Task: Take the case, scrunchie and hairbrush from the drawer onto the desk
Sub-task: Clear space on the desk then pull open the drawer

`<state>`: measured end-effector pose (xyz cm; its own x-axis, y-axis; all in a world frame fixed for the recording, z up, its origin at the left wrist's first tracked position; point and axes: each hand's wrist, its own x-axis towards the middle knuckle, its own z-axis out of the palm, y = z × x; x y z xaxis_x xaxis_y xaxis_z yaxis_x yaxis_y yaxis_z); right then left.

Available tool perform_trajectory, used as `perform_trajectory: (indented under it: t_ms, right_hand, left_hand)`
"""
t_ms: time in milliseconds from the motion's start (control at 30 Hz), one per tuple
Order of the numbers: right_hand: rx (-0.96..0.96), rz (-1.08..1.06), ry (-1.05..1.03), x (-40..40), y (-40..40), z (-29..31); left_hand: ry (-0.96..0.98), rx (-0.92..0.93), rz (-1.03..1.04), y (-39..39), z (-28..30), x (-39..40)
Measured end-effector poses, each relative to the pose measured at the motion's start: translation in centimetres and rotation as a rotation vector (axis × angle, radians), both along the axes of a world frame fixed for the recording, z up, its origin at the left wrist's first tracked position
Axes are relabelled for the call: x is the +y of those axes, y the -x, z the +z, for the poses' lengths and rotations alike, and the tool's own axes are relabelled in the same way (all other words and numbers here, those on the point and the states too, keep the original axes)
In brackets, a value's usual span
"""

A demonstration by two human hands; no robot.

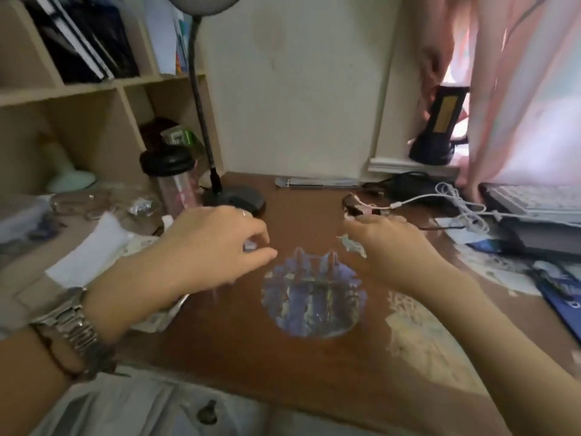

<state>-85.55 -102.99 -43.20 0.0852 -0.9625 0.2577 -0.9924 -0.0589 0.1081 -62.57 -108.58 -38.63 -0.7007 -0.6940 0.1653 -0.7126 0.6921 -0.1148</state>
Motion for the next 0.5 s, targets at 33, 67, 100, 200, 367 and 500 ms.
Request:
perform_trajectory:
  t_ms: [33,67,100,200,367,500]
  right_hand:
    - [0.002,-0.004,0.005,1.5,-0.8,-0.8]
    - [0.012,-0.011,0.009,2.9,-1.7,-1.2]
    - [0.018,-0.017,0.011,4.3,-2.7,-1.4]
    - [0.038,-0.007,0.012,8.2,-5.7,-0.7]
    - [0.055,0.054,0.011,11.7,-12.3,1.4]
    - [-0.021,0.155,0.008,11.7,-18.6,1.2]
  left_hand:
    - [0.003,0.018,-0.01,-1.1,-0.7,1.4]
    - [-0.003,0.034,-0.019,-2.2,-1.2,2.8]
    - [-0.017,0.051,-0.023,-3.3,-1.4,4.2]
    - [-0.04,0.082,-0.009,-6.5,-1.2,7.6]
    - [-0.008,0.143,0.055,-13.5,0.4,11.1]
    - [-0.009,0.183,0.166,-19.5,0.0,12.4]
